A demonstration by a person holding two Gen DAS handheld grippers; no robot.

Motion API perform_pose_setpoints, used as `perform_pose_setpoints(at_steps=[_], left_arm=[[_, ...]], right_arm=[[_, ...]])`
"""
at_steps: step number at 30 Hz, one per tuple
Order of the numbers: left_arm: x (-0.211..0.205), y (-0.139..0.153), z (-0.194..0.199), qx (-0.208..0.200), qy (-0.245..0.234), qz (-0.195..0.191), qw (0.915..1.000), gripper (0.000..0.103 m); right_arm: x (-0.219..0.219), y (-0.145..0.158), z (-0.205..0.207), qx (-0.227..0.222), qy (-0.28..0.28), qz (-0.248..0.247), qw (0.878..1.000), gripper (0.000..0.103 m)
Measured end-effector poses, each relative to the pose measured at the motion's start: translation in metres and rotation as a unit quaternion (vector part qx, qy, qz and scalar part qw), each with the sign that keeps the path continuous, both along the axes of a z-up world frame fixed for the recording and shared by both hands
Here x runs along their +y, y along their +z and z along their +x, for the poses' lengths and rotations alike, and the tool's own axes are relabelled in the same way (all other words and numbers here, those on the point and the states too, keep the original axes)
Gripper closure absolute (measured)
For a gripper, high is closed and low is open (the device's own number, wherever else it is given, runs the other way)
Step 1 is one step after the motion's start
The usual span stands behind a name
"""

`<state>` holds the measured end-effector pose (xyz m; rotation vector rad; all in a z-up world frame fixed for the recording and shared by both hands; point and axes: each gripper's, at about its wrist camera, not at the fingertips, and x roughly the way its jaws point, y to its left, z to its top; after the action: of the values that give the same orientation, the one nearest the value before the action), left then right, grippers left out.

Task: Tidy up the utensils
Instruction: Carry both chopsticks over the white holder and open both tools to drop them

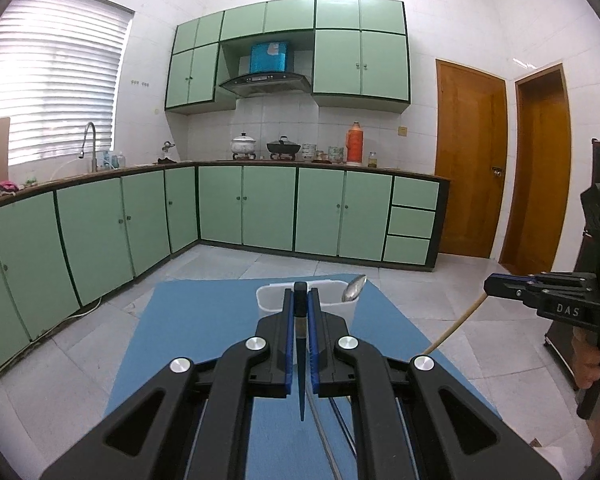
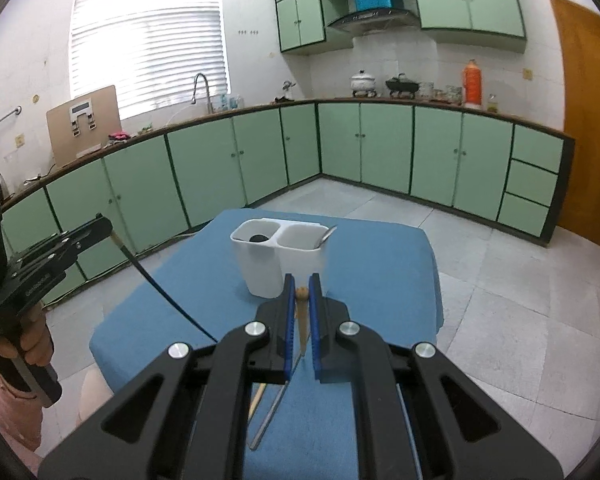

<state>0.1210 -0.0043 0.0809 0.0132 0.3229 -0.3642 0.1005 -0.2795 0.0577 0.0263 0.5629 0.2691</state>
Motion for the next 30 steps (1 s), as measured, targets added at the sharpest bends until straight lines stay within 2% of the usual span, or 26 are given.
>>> perform_pose_setpoints(at_steps=[4,10,15,20,25,30], left_arm=[[0.002,0.014,0.005,-0.009,-0.001,0.003,1.0,0.097],[0.001,0.047,0.016,-0.027,-0.004,0.01,0.9996,0.097],[-0.003,0.08,0.032,-0.042,-0.006,0.006,0.9991,0.097],[-0.008,0.109,0.061,-0.055,0.005,0.002,0.9985,0.097],[-0.016,0.114,0.107,-0.053,0.014,0.008,0.9985,0.097],[-0.03,0.091,0.16,-0.017,0.019,0.02,0.9995,0.097]], right_arm=[[0.0,0.018,0.007,0.001,0.008,-0.002,1.0,0.097],[0.004,0.064,0.02,-0.006,0.021,-0.025,0.999,0.097],[0.015,0.106,0.045,-0.01,0.029,-0.035,0.999,0.097],[0.029,0.136,0.081,-0.01,0.024,-0.048,0.999,0.097],[0.046,0.132,0.131,0.011,0.012,-0.074,0.997,0.097],[0.06,0.105,0.173,0.042,0.011,-0.082,0.996,0.097]])
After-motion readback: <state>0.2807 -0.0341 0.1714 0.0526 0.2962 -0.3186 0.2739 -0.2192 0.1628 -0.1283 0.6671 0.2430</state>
